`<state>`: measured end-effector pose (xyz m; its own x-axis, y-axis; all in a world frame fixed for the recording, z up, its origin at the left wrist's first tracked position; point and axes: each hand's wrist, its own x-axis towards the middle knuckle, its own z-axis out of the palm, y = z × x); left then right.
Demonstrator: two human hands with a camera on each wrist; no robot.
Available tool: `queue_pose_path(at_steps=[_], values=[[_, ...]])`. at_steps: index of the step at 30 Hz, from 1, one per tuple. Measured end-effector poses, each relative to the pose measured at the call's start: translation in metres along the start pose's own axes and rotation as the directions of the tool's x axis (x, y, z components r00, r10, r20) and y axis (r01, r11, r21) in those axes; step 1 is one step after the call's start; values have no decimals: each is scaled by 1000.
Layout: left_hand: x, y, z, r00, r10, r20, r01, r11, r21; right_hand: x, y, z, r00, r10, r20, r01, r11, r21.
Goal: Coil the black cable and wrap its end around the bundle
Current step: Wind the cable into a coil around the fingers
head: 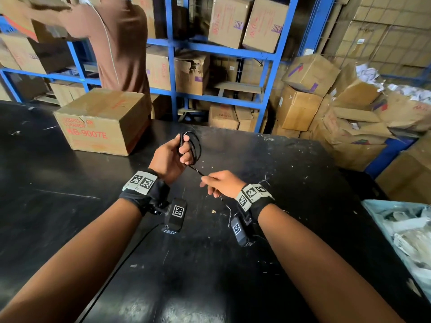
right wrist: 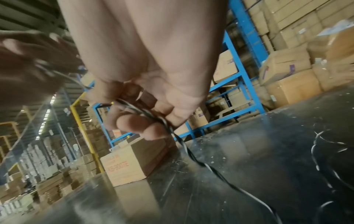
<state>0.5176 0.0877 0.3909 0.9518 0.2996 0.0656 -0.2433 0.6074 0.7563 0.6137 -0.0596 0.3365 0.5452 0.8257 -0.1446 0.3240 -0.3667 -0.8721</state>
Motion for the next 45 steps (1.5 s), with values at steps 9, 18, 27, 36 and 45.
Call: queue_pose_path(at_steps=[9, 18, 27, 36, 45], values=[[-11, 20, -7, 976, -71, 204, 60, 996, 61, 2, 27, -41, 992, 59, -108, -83, 969, -234], [-5, -23, -18, 975, -215, 47, 92, 594, 799, 20, -31, -71, 897, -90, -432, 26, 988, -151], [30, -27, -28, 921, 193, -339, 49, 805, 591, 10, -69, -31, 988, -101, -115, 113, 988, 105], [28, -8, -10, 966, 94, -242, -93, 996, 15, 2, -35, 4, 998, -45, 46, 39, 993, 115], [5, 20, 5, 991, 4, 137, -2, 1000, -16, -4, 7, -7, 999, 47, -3, -47, 998, 42]])
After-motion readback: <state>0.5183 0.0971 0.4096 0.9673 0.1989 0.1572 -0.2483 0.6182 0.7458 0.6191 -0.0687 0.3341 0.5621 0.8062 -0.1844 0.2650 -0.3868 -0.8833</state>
